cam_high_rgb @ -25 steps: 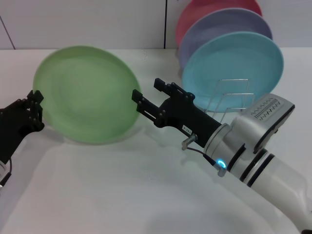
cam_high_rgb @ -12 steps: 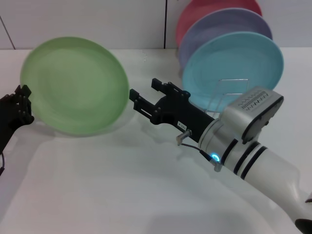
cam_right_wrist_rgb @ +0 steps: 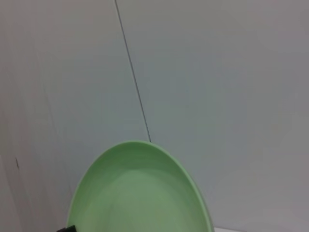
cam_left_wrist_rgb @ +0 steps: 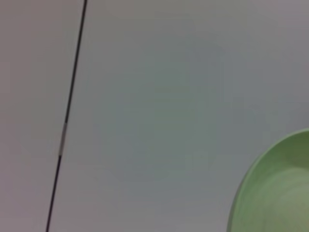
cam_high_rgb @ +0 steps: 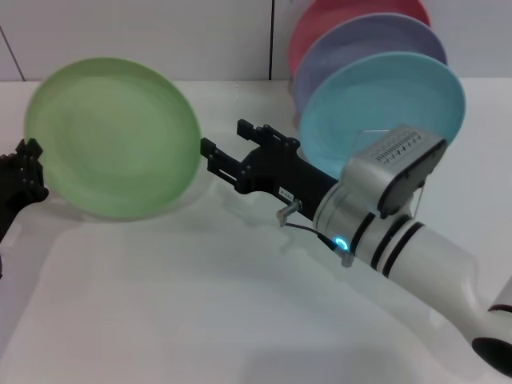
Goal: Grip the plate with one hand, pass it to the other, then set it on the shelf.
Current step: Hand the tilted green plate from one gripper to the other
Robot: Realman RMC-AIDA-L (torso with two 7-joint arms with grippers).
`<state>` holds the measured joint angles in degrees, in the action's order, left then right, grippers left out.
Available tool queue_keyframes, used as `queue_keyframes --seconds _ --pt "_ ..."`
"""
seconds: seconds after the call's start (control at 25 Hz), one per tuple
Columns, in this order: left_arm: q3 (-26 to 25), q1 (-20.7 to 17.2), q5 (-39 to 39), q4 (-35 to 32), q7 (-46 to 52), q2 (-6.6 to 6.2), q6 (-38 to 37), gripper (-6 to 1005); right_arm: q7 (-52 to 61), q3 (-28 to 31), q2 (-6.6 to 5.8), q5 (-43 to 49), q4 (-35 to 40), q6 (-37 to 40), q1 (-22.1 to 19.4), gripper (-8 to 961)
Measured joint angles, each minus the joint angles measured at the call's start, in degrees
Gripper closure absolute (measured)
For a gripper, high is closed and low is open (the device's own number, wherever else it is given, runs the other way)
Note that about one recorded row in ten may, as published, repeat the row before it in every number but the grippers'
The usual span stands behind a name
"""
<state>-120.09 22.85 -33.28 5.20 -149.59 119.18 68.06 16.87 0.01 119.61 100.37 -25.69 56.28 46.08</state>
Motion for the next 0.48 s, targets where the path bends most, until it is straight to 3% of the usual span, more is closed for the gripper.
queue_keyframes --seconds 0.48 --pt "-2.7 -0.1 0.2 -0.5 0.0 0.0 -0.5 957 -0.5 0.9 0.0 0.0 0.4 -2.2 2.7 253"
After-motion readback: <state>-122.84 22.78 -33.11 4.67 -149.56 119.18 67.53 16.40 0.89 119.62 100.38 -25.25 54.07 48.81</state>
